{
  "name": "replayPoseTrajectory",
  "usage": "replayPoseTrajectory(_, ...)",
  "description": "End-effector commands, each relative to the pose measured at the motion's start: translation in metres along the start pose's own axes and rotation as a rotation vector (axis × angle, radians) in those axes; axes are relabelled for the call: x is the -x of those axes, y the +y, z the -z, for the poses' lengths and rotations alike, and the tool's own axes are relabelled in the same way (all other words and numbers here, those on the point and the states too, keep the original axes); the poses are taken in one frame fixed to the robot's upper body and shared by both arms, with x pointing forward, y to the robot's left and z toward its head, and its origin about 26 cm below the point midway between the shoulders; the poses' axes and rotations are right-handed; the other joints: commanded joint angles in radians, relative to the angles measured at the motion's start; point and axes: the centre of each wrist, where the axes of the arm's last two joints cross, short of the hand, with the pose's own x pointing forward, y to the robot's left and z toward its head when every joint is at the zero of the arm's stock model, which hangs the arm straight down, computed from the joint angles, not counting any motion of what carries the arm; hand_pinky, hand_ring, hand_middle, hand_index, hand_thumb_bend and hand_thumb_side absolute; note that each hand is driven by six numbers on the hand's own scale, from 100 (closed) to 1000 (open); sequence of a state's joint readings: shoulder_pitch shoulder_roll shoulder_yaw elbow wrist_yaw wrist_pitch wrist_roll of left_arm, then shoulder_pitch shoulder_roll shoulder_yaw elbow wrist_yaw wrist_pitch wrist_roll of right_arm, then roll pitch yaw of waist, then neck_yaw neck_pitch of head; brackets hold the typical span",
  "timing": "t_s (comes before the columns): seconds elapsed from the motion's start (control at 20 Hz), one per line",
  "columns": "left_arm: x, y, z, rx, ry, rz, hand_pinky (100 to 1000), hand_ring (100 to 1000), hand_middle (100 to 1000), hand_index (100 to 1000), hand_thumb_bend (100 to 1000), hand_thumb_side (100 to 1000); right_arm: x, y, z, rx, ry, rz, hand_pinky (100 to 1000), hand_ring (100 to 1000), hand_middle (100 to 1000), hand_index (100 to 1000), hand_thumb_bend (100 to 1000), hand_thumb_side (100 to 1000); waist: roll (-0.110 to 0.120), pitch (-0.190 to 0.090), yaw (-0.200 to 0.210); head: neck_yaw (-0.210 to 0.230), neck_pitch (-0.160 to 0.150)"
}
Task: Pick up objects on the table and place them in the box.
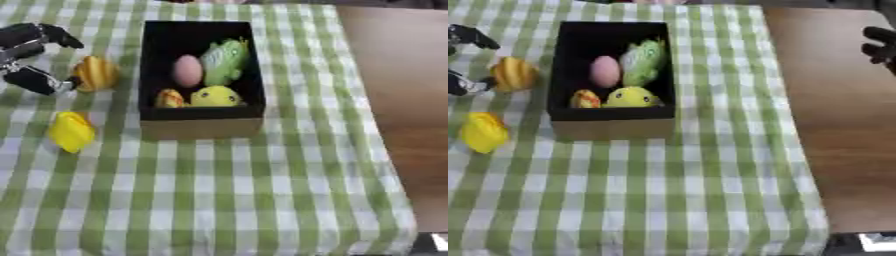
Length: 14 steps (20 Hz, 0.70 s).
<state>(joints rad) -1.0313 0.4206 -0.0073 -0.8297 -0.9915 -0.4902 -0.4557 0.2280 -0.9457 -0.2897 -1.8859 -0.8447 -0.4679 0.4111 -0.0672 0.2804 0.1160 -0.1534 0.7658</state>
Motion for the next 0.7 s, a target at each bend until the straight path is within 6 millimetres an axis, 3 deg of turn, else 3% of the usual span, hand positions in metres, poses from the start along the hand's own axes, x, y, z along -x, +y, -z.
replayPoseTrajectory(0.05, -0.001, 0.016, 0.001, -0.024, 0.013, 0.027, 888, 828, 770, 863, 328, 305, -0.008, -0.007, 0.006, -0.015, -0.01, -0.023, 1000, 1000, 610, 994, 100, 892, -0.001, -0.015, -0.005, 0.006, 0.004)
replayPoseTrajectory(0.7, -0.016, 0.019, 0.019, -0.009, 0.006, 0.014, 884, 822, 751, 846, 291, 307, -0.008, -0.007, 0.016, -0.037, -0.039, -0.02, 1000, 1000, 607, 994, 100, 895, -0.009, 0.008, -0.031, 0.031, 0.004)
